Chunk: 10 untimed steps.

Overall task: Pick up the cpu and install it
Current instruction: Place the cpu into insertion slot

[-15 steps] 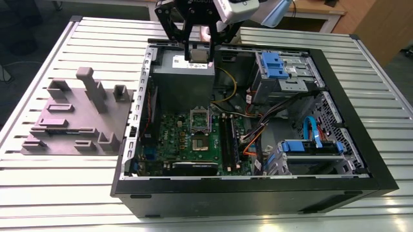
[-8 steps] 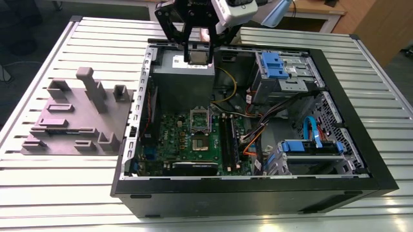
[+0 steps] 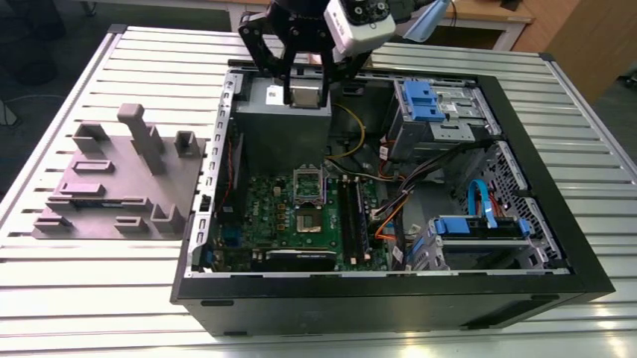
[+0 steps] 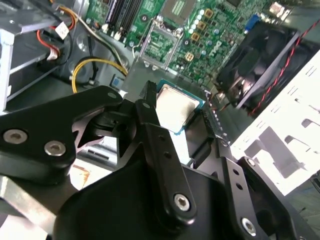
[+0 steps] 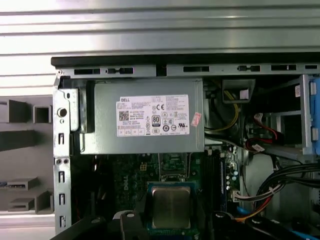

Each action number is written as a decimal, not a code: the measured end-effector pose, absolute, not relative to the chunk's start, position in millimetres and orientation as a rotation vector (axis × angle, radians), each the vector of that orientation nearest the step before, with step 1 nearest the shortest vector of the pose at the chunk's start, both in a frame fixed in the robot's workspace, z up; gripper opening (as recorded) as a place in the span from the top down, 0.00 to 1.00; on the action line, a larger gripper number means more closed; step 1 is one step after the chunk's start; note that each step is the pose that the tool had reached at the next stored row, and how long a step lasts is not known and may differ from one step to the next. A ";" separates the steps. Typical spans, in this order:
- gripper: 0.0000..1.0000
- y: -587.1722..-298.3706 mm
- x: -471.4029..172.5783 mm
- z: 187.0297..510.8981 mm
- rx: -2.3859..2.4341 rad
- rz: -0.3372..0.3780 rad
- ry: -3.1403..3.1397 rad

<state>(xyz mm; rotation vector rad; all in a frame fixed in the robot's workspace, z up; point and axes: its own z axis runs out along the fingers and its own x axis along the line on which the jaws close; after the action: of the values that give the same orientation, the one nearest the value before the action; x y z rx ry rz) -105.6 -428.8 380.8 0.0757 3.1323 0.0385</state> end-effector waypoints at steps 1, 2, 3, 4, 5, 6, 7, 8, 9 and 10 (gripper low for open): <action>0.53 -430.5 -105.6 379.6 0.076 0.038 3.132; 0.53 -431.7 -105.6 377.9 0.077 0.039 3.132; 0.53 -433.5 -105.6 374.5 0.078 0.039 3.132; 0.53 -434.5 -105.6 372.7 0.079 0.039 3.132; 0.53 -435.5 -105.6 371.0 0.079 0.039 3.132; 0.53 -436.9 -105.6 369.5 0.079 0.038 3.132; 0.53 -438.7 -105.6 368.2 0.080 0.038 3.132; 0.53 -440.4 -105.6 366.5 0.081 0.038 3.132; 0.53 -441.6 -105.5 364.5 0.082 0.039 3.132; 0.53 -442.3 -105.5 362.9 0.082 0.039 3.132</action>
<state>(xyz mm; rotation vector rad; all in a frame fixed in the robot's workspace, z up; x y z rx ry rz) -105.5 -442.3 362.9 0.0823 3.1321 0.0387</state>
